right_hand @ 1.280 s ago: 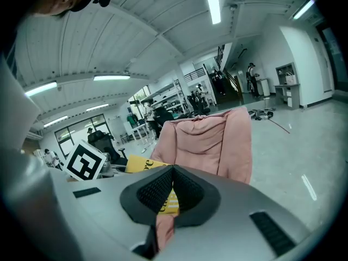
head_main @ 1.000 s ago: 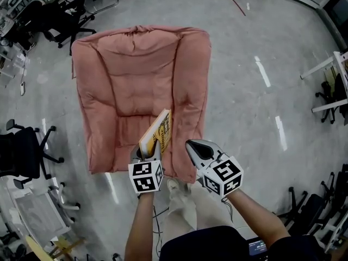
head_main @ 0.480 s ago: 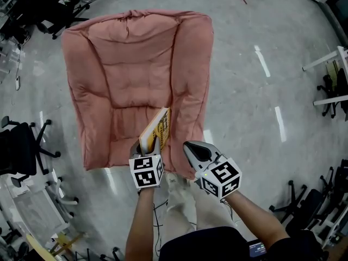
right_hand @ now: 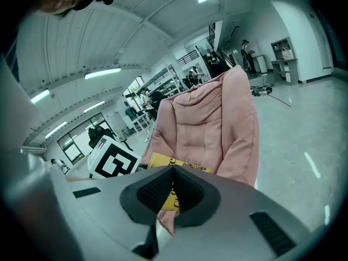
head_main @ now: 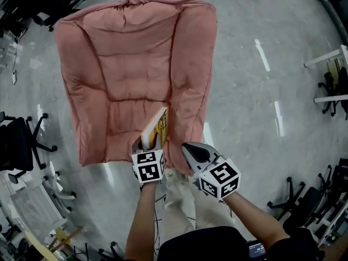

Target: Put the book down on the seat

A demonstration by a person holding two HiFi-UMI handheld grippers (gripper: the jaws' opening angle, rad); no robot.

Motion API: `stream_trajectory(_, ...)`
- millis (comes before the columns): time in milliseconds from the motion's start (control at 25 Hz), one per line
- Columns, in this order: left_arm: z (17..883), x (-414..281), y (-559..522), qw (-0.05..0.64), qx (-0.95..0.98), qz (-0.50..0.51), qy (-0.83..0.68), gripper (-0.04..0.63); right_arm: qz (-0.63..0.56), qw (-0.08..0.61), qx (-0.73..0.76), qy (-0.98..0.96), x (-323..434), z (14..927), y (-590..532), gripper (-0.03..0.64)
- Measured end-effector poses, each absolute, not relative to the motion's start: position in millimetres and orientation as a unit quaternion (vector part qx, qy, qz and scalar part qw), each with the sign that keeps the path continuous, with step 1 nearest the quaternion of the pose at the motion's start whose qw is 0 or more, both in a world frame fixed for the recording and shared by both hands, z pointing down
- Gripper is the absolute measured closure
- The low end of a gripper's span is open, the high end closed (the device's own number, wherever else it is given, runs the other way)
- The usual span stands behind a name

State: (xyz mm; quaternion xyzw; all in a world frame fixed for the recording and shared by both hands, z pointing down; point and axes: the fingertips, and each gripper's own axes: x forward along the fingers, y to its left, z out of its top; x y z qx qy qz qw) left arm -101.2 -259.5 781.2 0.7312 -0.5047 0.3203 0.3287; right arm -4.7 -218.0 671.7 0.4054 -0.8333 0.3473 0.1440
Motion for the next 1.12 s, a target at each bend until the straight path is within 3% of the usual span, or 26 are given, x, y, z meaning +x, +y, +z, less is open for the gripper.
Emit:
stream_trajectory(840,819.2,-85.2,-264.2,0.367,0.728,0.315,-0.485,0.445,0.382,0.142,0.396,-0.823,-7.4,697.9,-220.1,0.597)
stream_trajectory(1120,816.0,-62.4,-263.3,0.367,0.757,0.302,-0.449,0.403,0.391,0.139,0.398,-0.818,-2.1,700.1,-218.8,0.597)
